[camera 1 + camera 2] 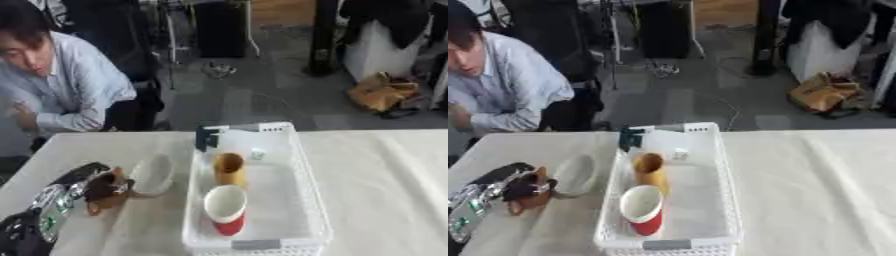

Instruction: Pick up objects on the table and place them in the box.

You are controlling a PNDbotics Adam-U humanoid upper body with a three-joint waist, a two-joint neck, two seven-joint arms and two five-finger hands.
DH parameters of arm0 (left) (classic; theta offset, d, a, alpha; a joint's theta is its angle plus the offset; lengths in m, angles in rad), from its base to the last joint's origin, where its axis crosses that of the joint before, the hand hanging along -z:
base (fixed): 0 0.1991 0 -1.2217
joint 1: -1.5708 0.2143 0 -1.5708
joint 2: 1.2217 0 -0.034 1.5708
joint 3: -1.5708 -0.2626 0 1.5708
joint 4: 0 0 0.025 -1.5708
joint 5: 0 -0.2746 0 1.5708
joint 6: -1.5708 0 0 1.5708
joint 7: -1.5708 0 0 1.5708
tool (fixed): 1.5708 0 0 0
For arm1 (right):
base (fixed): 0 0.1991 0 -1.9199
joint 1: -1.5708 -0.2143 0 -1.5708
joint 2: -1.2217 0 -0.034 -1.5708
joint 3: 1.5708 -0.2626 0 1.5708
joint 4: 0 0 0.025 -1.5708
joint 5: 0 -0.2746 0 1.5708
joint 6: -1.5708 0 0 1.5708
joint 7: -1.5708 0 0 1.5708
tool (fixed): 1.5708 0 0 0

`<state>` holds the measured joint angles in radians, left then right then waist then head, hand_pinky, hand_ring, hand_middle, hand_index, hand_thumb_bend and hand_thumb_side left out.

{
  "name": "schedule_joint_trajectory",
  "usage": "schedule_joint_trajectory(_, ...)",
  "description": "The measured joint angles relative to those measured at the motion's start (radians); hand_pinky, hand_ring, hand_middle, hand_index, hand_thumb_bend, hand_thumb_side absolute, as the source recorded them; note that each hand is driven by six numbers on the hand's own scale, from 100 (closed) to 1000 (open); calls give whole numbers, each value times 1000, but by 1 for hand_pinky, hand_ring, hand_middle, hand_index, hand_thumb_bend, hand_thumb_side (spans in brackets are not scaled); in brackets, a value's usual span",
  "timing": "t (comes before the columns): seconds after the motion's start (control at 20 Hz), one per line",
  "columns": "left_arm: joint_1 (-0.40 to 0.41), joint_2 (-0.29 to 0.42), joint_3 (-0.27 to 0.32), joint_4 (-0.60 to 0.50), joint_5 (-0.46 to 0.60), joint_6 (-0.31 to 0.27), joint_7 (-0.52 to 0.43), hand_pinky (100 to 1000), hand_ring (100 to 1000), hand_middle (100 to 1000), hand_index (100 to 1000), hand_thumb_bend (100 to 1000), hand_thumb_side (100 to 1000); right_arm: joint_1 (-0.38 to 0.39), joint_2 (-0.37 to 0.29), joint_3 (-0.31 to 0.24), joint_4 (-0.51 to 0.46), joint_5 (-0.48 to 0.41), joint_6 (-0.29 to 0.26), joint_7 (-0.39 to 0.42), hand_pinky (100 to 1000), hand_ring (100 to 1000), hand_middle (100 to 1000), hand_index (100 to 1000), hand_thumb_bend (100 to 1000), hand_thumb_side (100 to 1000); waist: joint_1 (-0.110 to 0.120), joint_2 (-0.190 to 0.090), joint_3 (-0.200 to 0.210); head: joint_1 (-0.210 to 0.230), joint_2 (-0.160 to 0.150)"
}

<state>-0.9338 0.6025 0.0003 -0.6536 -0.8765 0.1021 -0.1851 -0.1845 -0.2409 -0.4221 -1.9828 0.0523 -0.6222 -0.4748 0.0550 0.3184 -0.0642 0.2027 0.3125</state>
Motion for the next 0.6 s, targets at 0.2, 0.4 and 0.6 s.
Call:
schedule_joint_trajectory(0.2,-11,2,11,-9,36,-4,-12,1000,1000,1000,1000,449,933,1,0,6,0,-1,9,3,802,878,727,749,100,1000,3,-18,9,0,0)
schedule_joint_trajectory(0.4,-11,10,11,-11,59,-12,-29,1000,1000,1000,1000,442,931,1,0,6,0,-4,13,6,803,878,726,748,100,1000,3,-19,9,1,0)
schedule_joint_trajectory(0.6,-11,12,9,-11,60,-21,-40,1000,1000,1000,1000,428,888,6,0,6,0,-9,14,8,803,879,725,746,100,1000,3,-19,9,3,0)
